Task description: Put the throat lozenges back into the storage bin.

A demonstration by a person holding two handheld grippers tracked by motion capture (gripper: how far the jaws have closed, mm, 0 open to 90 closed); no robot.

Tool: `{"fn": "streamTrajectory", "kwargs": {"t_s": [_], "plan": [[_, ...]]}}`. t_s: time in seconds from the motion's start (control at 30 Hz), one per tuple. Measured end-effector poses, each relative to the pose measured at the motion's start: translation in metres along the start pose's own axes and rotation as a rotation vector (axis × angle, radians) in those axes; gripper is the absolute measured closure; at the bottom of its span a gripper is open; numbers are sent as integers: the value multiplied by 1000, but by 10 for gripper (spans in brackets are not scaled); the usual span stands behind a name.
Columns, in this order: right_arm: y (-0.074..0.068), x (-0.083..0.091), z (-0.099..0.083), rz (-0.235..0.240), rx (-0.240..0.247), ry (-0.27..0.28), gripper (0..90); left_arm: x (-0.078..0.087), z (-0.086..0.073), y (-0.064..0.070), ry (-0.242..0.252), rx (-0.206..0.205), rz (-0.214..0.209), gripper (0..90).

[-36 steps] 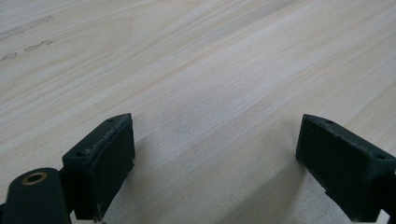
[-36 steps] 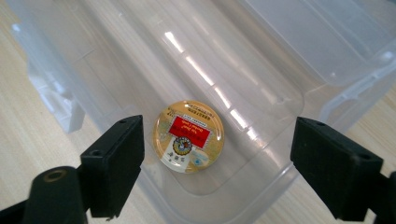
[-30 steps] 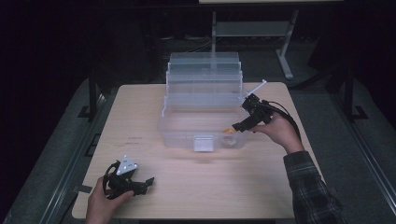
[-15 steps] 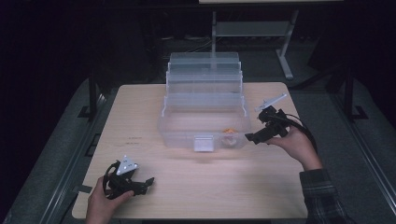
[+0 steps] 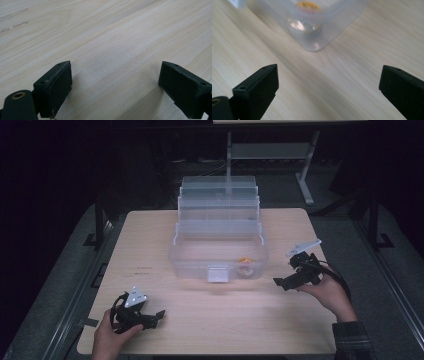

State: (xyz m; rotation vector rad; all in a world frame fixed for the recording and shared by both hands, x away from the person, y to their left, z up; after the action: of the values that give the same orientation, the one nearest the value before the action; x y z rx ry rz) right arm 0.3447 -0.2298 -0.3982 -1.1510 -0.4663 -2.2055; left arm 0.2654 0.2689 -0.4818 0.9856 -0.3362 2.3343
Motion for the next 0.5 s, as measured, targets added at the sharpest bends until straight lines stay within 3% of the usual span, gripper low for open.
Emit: {"fn": "streamTrajectory", "kwargs": {"t_s": [0.27,0.5], "plan": [[-7,-10,-31,-10,-3,-9,17,0,0,0,0,0,0,108],[-10,-13,-48,-22,-28,27,17,0,0,0,1,0,0,108]]}}
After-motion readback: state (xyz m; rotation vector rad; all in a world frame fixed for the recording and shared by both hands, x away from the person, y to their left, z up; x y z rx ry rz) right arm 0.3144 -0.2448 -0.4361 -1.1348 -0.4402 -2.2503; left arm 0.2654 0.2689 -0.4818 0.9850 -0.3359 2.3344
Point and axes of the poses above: each handheld gripper's, and its own axes: x roughly backward along the jaws, z roughly out of its top, y roughly to its right, the point moved 1 cm from there along -x, roughly forward along the jaws, and after that the axes turned 2 degrees about -y, right-handed, at the moved point
